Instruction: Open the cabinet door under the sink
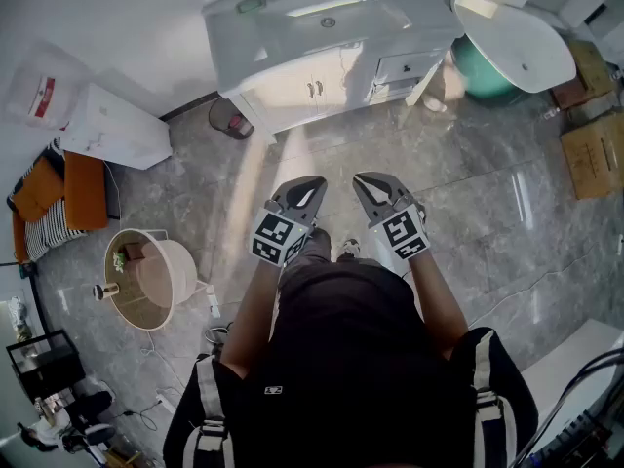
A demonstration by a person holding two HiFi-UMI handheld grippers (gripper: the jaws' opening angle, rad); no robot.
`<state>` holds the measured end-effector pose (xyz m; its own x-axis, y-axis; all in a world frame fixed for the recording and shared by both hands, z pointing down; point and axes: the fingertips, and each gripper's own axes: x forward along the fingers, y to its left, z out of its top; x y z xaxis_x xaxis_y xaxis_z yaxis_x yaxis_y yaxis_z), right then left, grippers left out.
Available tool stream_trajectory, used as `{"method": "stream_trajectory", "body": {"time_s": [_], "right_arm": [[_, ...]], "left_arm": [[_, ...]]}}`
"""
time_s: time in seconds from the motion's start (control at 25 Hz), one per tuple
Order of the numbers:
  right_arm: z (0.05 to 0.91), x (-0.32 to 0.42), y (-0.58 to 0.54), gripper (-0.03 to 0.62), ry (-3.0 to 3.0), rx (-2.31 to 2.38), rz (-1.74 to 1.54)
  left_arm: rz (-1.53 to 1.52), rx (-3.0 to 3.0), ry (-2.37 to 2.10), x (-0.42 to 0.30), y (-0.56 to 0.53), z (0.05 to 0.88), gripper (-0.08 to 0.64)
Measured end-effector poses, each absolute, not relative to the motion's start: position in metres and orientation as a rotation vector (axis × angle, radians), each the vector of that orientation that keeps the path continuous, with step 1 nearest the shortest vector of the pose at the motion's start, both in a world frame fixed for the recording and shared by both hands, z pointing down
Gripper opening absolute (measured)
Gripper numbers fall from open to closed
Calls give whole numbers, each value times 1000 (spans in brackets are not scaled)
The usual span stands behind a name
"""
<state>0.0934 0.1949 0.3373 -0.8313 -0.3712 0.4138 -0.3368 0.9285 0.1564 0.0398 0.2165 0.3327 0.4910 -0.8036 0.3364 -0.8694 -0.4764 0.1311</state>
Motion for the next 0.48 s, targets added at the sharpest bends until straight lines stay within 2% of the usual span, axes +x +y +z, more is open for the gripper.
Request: {"method": "stream_trajectory", "body": {"time_s": [0.48], "right_arm": [[336,93,197,77,-2650,491,-112]], "left_arm": [[339,2438,-1433,42,216,331,17]]}}
